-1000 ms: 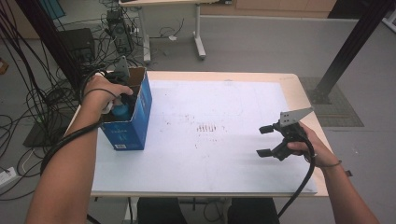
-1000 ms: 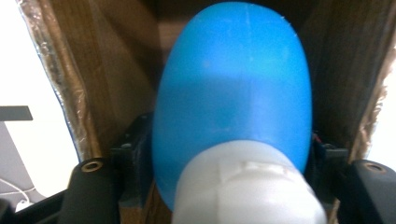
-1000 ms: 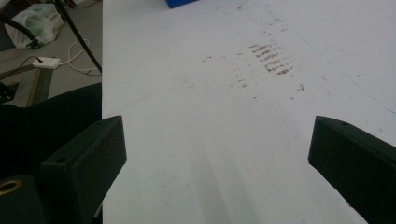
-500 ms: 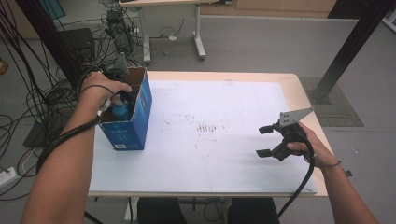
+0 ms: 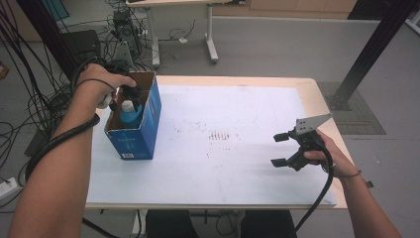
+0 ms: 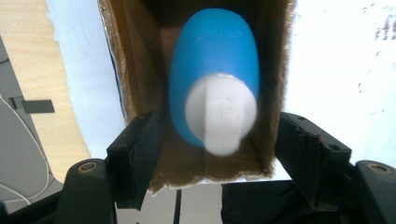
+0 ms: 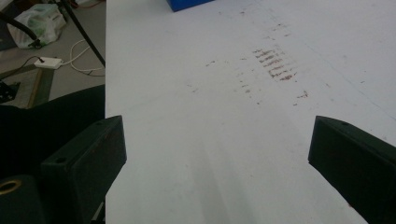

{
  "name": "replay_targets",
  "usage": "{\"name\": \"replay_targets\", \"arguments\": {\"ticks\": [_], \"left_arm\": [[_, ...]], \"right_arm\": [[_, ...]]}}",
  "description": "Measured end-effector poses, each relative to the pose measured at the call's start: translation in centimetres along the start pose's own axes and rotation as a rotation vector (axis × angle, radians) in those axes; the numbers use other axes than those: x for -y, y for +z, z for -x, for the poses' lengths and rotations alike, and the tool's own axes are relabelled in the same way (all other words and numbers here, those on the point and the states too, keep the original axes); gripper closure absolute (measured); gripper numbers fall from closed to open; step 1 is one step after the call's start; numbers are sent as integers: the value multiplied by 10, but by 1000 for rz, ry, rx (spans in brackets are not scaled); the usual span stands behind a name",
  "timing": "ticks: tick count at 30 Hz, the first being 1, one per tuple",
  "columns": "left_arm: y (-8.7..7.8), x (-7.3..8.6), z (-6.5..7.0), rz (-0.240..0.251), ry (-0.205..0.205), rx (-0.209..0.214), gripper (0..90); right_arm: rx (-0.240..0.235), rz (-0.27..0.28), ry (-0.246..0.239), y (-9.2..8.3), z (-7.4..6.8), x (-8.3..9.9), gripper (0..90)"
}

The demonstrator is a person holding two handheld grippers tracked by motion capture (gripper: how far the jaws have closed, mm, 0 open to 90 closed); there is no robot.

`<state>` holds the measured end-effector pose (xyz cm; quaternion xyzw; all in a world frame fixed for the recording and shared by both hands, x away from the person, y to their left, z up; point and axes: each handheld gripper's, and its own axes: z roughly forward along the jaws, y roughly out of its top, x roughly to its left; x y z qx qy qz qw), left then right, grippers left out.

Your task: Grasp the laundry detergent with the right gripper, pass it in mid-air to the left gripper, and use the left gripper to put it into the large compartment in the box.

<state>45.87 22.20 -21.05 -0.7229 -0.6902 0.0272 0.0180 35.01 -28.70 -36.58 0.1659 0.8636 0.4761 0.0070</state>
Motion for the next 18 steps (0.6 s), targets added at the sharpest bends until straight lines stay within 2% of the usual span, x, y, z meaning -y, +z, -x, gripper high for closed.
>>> {"name": "replay_targets", "arguments": {"ticks": [11, 18], "left_arm": [[-25, 9, 4, 37, 11, -17, 241], [-34, 13, 14, 60, 23, -27, 156]], "right_arm": [[-3, -3, -5, 3, -3, -3, 43], [-5, -10, -6, 1, -6, -3, 43]]}}
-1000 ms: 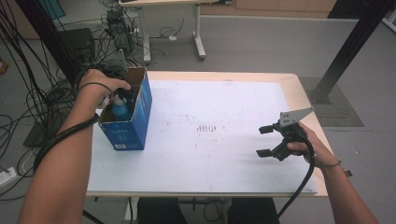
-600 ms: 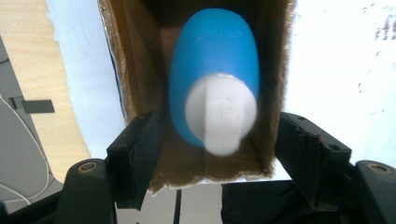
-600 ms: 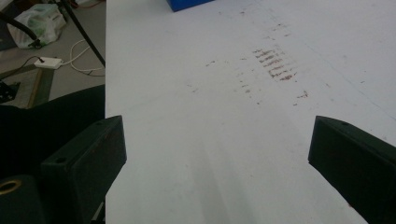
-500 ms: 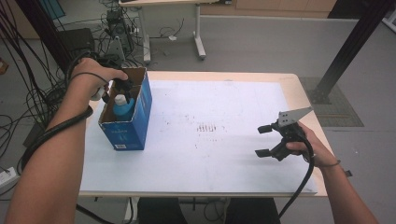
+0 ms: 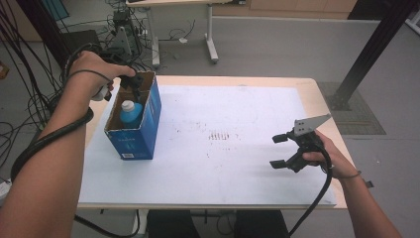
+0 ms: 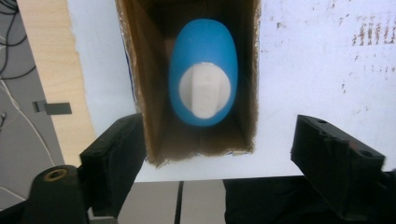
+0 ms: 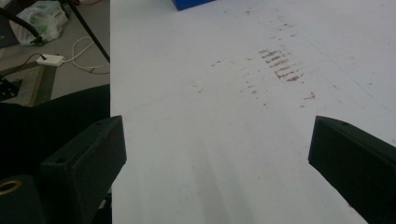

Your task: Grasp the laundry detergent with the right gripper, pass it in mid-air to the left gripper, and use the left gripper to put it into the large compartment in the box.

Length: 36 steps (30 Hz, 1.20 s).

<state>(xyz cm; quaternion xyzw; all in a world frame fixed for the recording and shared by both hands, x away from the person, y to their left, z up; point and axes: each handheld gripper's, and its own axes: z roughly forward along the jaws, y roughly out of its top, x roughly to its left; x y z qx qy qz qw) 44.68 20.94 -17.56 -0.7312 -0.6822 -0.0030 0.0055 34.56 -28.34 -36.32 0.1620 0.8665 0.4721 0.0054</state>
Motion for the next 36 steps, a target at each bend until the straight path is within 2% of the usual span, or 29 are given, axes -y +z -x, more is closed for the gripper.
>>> {"name": "replay_targets", "arguments": {"ticks": [9, 15, 25, 32, 36], "left_arm": [[-11, 3, 18, 26, 30, -3, 78], [-13, 8, 33, 29, 68, -7, 68], [-12, 14, 72, 24, 182, 15, 53], [-4, 18, 105, 16, 269, 37, 52], [4, 19, 119, 7, 306, 42, 52]], "right_arm": [[10, -2, 5, -7, -2, 3, 43], [18, -5, 7, -9, -3, 4, 43], [20, -5, 8, -7, -4, 2, 43], [21, -7, 9, -5, -4, 3, 43], [18, -10, 13, -4, -4, 5, 43]]}}
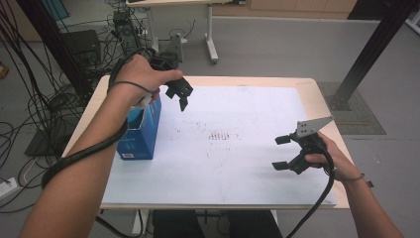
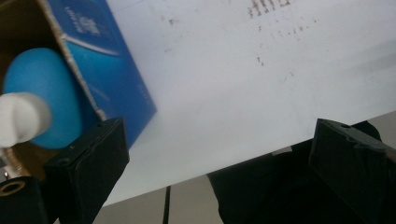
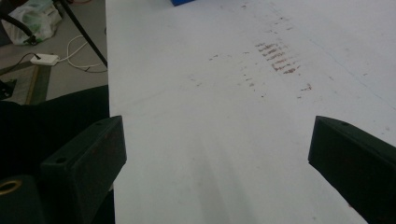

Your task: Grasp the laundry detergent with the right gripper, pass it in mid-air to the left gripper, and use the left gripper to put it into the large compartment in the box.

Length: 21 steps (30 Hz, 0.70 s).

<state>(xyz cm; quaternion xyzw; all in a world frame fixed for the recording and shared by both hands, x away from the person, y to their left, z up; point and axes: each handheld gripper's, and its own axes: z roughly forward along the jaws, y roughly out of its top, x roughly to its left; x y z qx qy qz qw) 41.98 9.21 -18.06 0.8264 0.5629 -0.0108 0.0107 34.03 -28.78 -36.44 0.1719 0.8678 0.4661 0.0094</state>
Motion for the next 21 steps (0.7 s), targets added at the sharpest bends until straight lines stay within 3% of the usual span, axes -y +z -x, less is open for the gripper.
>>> {"name": "replay_targets", "arguments": {"ticks": [13, 21], "left_arm": [[38, -7, 32, -11, 65, 45, 52], [56, -5, 42, -4, 85, 65, 53]], "right_arm": [[-7, -1, 2, 3, 1, 0, 43], [-9, -6, 3, 6, 1, 0, 43]]}}
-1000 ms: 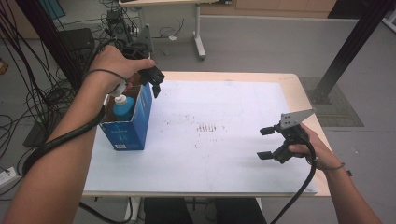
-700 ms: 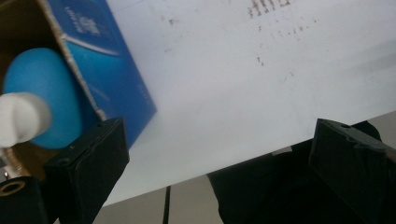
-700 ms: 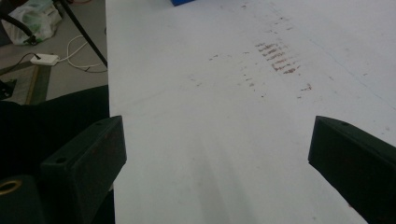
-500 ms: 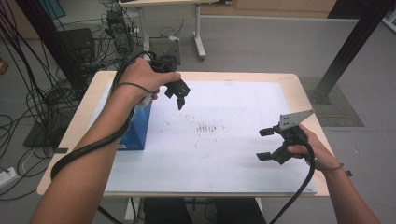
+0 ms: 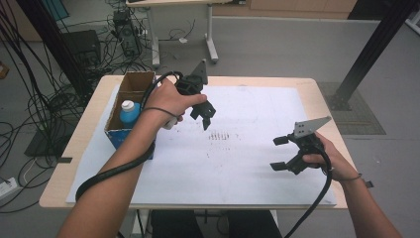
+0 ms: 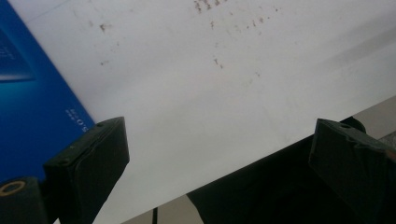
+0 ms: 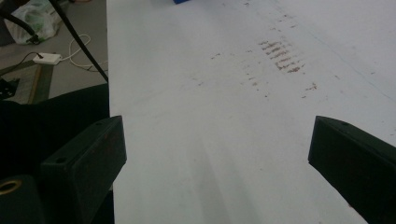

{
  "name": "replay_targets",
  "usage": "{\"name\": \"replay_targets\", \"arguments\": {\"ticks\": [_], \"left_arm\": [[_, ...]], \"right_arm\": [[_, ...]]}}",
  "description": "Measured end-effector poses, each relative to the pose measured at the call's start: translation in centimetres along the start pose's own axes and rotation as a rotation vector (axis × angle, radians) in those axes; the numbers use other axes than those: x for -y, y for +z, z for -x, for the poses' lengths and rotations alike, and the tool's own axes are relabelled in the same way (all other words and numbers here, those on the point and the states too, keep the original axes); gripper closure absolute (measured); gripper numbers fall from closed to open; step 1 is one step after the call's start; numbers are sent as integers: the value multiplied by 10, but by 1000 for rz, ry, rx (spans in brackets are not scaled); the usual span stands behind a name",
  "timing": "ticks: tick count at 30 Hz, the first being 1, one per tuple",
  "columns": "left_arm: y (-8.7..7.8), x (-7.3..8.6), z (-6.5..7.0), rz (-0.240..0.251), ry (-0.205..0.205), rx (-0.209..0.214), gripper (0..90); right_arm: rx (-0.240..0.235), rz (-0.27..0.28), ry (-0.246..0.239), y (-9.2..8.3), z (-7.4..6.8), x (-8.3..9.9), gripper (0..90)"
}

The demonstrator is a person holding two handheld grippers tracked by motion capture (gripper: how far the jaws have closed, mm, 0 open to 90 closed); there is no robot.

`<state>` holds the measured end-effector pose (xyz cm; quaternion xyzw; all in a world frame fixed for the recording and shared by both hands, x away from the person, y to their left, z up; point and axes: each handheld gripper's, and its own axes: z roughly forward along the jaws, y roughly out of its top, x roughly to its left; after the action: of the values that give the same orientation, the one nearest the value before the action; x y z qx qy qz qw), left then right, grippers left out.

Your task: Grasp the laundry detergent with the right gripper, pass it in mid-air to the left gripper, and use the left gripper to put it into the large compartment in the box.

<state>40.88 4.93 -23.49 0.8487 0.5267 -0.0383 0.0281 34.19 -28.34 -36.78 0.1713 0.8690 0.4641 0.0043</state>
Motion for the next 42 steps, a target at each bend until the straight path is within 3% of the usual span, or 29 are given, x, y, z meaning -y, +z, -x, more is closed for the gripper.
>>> {"name": "replay_targets", "arguments": {"ticks": [7, 16, 32, 42], "left_arm": [[10, 2, 6, -10, 20, 11, 53], [16, 6, 8, -6, 13, 21, 52], [51, 9, 9, -39, 11, 44, 53], [56, 9, 11, -45, 16, 54, 52]], "right_arm": [[-2, 1, 1, 2, 0, 0, 43], [-3, 0, -1, 3, -2, 0, 43], [-2, 2, 3, 3, -3, -1, 43], [-7, -5, 1, 6, -3, -1, 43]]}}
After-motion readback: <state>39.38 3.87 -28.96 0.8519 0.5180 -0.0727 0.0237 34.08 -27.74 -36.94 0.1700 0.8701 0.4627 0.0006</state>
